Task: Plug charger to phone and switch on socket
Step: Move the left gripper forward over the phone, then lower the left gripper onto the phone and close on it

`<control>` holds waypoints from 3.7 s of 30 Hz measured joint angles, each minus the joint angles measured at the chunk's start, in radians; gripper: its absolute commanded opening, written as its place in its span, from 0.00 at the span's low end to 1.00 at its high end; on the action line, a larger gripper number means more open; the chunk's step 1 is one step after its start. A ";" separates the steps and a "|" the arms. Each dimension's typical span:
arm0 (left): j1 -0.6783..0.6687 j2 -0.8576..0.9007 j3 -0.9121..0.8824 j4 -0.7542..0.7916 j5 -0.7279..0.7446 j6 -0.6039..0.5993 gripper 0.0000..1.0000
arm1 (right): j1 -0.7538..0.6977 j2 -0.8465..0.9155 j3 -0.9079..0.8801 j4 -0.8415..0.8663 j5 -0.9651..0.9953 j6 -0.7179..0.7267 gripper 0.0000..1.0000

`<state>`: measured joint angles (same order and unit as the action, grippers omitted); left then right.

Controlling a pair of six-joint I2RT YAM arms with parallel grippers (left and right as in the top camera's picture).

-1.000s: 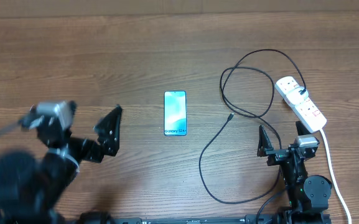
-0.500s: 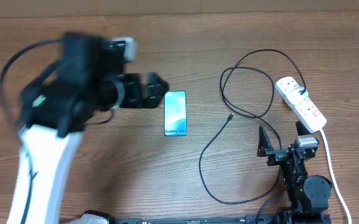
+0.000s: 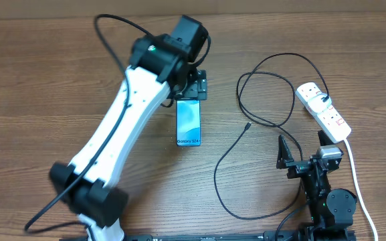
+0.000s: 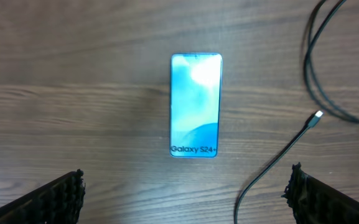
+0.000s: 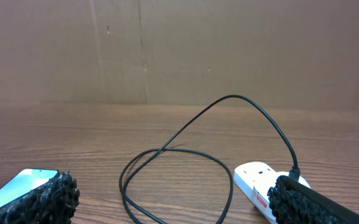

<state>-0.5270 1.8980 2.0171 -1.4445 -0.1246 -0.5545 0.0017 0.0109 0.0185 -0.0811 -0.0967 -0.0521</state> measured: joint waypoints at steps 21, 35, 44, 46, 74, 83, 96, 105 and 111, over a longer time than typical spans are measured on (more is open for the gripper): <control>0.048 0.166 0.002 0.014 0.158 0.057 1.00 | 0.000 0.000 0.000 0.000 0.000 -0.001 1.00; 0.068 -0.208 -0.096 0.002 0.140 0.085 1.00 | 0.000 0.000 0.000 -0.001 0.000 -0.001 1.00; 0.035 -0.132 -0.391 0.249 0.151 -0.023 1.00 | 0.000 0.000 0.000 0.000 0.000 -0.001 1.00; 0.035 -0.128 -0.409 0.270 0.147 -0.054 1.00 | 0.000 0.000 0.000 0.000 0.000 -0.001 1.00; 0.014 0.177 -0.299 0.323 0.068 -0.071 1.00 | 0.000 0.000 0.000 0.000 0.000 -0.001 1.00; 0.011 0.307 -0.299 0.342 0.071 -0.039 1.00 | 0.000 0.000 0.000 0.000 0.000 -0.001 1.00; 0.012 0.315 -0.299 0.387 0.113 0.001 1.00 | 0.000 0.000 0.000 0.000 0.000 0.000 1.00; 0.012 0.316 -0.299 0.401 0.128 0.013 1.00 | 0.000 0.000 0.000 0.000 0.000 -0.001 1.00; 0.012 0.335 -0.299 0.393 0.124 0.016 1.00 | 0.000 0.000 0.000 0.000 0.000 0.000 1.00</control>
<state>-0.5148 2.2326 1.7184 -1.0519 -0.0002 -0.5388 0.0017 0.0109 0.0185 -0.0814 -0.0967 -0.0525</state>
